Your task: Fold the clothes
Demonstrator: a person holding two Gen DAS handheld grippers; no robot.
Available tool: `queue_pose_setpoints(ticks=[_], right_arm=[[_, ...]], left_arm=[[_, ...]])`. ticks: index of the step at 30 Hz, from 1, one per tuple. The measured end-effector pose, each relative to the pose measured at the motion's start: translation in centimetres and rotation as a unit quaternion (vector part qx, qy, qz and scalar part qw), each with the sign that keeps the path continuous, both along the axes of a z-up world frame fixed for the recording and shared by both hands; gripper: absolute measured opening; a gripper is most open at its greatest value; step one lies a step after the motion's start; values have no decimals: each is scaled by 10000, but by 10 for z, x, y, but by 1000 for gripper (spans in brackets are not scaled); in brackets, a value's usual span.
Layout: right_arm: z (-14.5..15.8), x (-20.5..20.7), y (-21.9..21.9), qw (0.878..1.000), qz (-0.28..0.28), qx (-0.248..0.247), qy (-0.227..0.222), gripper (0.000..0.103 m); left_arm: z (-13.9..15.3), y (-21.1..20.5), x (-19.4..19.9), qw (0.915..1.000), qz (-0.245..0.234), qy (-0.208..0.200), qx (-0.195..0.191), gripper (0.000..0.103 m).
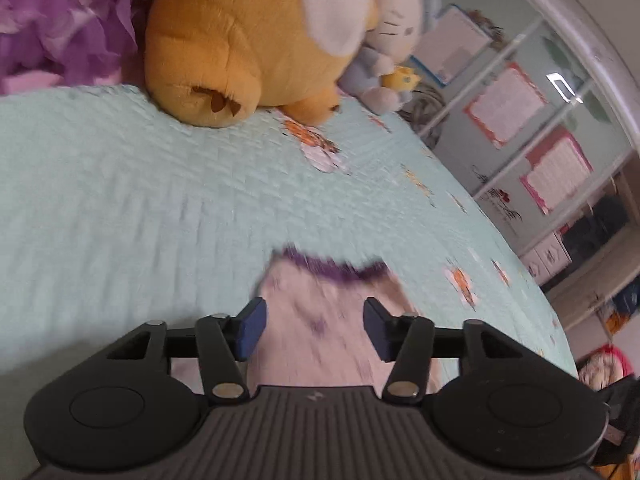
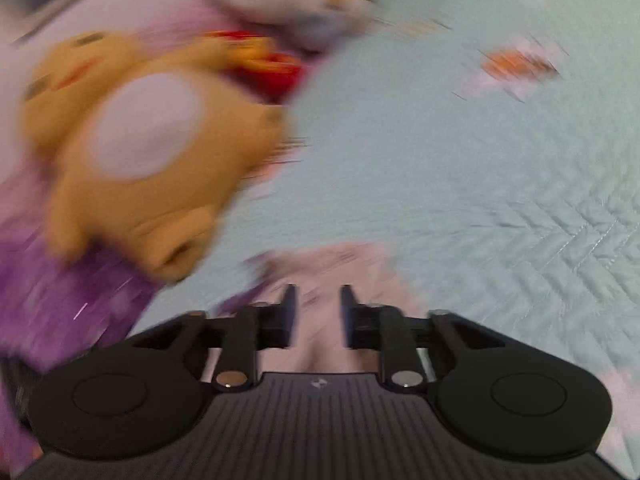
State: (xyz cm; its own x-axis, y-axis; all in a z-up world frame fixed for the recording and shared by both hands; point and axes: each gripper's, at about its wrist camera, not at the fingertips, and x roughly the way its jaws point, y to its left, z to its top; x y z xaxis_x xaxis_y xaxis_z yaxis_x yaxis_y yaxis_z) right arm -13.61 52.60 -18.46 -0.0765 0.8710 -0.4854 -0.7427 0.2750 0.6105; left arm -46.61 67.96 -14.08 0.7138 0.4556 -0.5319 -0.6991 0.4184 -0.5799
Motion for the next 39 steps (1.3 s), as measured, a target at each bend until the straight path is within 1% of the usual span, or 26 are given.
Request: queue_pose_setpoints(ticks=[1, 2, 5, 7, 8, 11, 12, 14, 16, 17, 18, 19, 20, 21, 22, 24, 26, 28, 30, 32, 34, 35, 36, 37, 38, 39], right_arm=[[6, -17, -14, 9994, 253, 31, -243, 41], [12, -34, -28, 9975, 500, 57, -487, 41], [1, -76, -66, 9872, 767, -274, -1368, 41], [-16, -86, -75, 9809, 592, -747, -1696, 41], [-20, -86, -85, 9799, 424, -823, -1769, 41], [-16, -74, -115, 9936, 160, -495, -1007, 41], [-14, -71, -118, 9954, 149, -432, -844, 42], [-12, -65, -121, 9972, 62, -365, -644, 51], [-20, -58, -118, 9988, -21, -418, -246, 59], [-31, -55, -113, 9986, 0, -464, 249, 60], [-43, -51, -107, 9960, 19, -505, 733, 60], [-48, -51, -108, 9946, 5, -429, 947, 60], [-54, -51, -109, 9926, -9, -352, 1159, 55], [-60, -51, -109, 9902, -24, -276, 1371, 47], [-65, -51, -110, 9871, -39, -202, 1587, 9], [-72, -47, -111, 9737, -112, -222, 2264, 6], [-54, -51, -123, 9757, -82, 124, 2187, 6], [-39, -52, -135, 9743, -86, 361, 2222, 5], [-36, -51, -141, 9749, -133, 320, 2197, 5], [-49, -48, -138, 9764, -182, -36, 2150, 6], [-66, -47, -137, 9744, -253, -322, 2212, 11], [-71, -47, -140, 9734, -296, -362, 2241, 14], [-68, -49, -146, 9746, -363, -254, 2196, 19], [-60, -51, -151, 9782, -431, -167, 2023, 33], [-49, -54, -154, 9840, -438, -76, 1725, 41], [-38, -57, -156, 9888, -444, 14, 1426, 43]], left_arm=[[-1, -20, -7, 9999, -132, 0, -6, 57], [-6, -39, -15, 9999, -123, 46, -79, 57], [-23, -95, -36, 9993, 17, 243, -276, 57], [-36, -119, -49, 9982, 230, 334, -434, 56], [-37, -120, -48, 9984, 194, 360, -390, 56], [-39, -121, -44, 9987, 73, 438, -244, 58], [-39, -121, -43, 9987, 32, 464, -196, 64], [-45, -116, -34, 9979, -60, 625, -176, 66], [-48, -114, -26, 9977, 20, 654, -191, 67], [-47, -116, -25, 9979, -43, 575, -278, 67], [-46, -118, -25, 9980, -110, 493, -369, 62], [-46, -120, -24, 9979, -176, 412, -459, 54], [-48, -118, -25, 9962, -342, 107, -793, 28], [-51, -115, -29, 9918, -392, -284, -1183, 16], [-54, -113, -33, 9843, -438, -678, -1571, 16], [-57, -110, -46, 9626, -325, -1598, -2165, 16], [-55, -110, -59, 9452, -209, -2192, -2410, 16], [-57, -115, -68, 9423, -32, -2234, -2492, 16], [-73, -120, -71, 9453, 85, -1912, -2641, 16], [-88, -128, -71, 9544, 123, -1390, -2639, 16], [-92, -135, -77, 9541, 109, -1366, -2662, 16], [-87, -137, -80, 9572, 79, -1355, -2556, 17], [-77, -138, -82, 9645, 106, -1256, -2322, 25], [-66, -139, -84, 9712, 134, -1152, -2082, 30], [-56, -140, -86, 9772, 161, -1048, -1840, 37], [-46, -140, -89, 9825, 189, -943, -1597, 38]])
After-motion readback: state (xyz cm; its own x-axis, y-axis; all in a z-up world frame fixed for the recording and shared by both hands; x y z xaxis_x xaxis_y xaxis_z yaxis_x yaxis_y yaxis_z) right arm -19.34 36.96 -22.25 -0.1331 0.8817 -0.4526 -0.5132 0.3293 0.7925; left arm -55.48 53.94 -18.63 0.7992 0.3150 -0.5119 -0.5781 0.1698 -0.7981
